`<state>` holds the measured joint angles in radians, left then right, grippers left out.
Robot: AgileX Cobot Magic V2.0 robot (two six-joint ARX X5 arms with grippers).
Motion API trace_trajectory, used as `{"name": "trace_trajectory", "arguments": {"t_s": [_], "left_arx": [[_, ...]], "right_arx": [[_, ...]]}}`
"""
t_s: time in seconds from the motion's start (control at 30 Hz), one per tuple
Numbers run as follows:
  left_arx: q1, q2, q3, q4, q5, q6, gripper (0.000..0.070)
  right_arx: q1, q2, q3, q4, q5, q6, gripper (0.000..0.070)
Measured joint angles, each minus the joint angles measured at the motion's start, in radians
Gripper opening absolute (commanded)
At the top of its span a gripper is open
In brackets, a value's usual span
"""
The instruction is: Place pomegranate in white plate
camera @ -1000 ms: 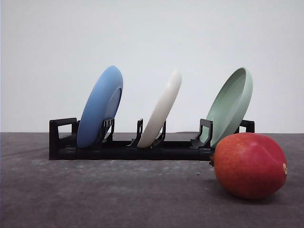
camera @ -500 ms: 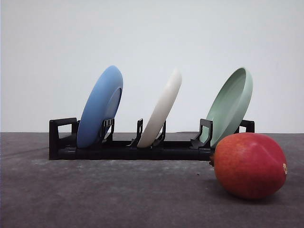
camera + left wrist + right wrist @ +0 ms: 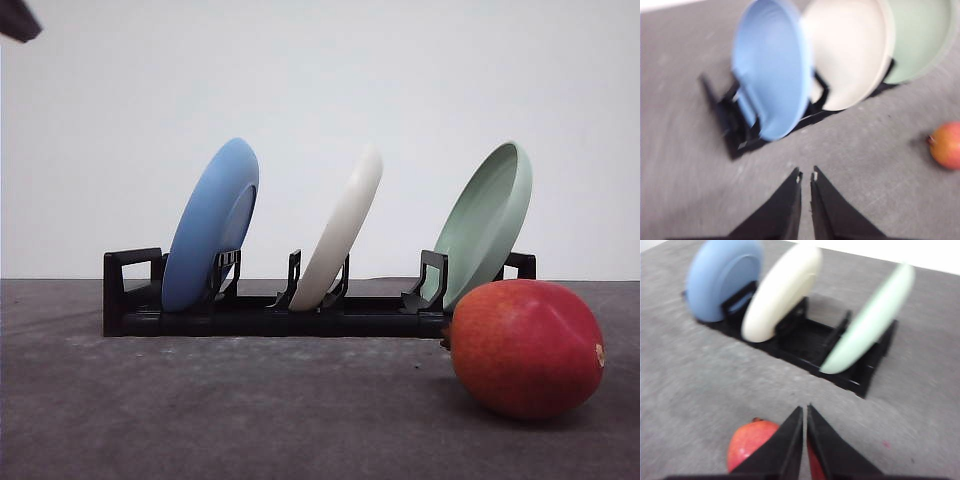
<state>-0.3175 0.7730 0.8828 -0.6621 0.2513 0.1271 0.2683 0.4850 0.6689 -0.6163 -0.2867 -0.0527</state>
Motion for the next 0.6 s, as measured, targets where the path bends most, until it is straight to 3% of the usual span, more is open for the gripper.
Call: {"name": "trace_trajectory", "arguments": {"t_s": [0.03, 0.13, 0.17, 0.6], "left_arx": [[-0.01, 0.008, 0.005, 0.0, 0.0, 0.014, 0.0071], [-0.033, 0.029, 0.016, 0.0, 0.0, 0.028, 0.041], [-0.039, 0.031, 0.016, 0.004, 0.0, 0.031, 0.0434], [-0.209, 0.13, 0.025, 0.246, 0.001, 0.037, 0.0426]], "right_arx": [[0.001, 0.0, 0.0, 0.0, -0.001, -0.005, 0.0083], [0.001, 0.0, 0.0, 0.0, -0.001, -0.019, 0.0339], [0.001, 0.0, 0.0, 0.001, -0.001, -0.021, 0.0365], [0.001, 0.0, 0.0, 0.039, -0.001, -0.023, 0.0377]]}}
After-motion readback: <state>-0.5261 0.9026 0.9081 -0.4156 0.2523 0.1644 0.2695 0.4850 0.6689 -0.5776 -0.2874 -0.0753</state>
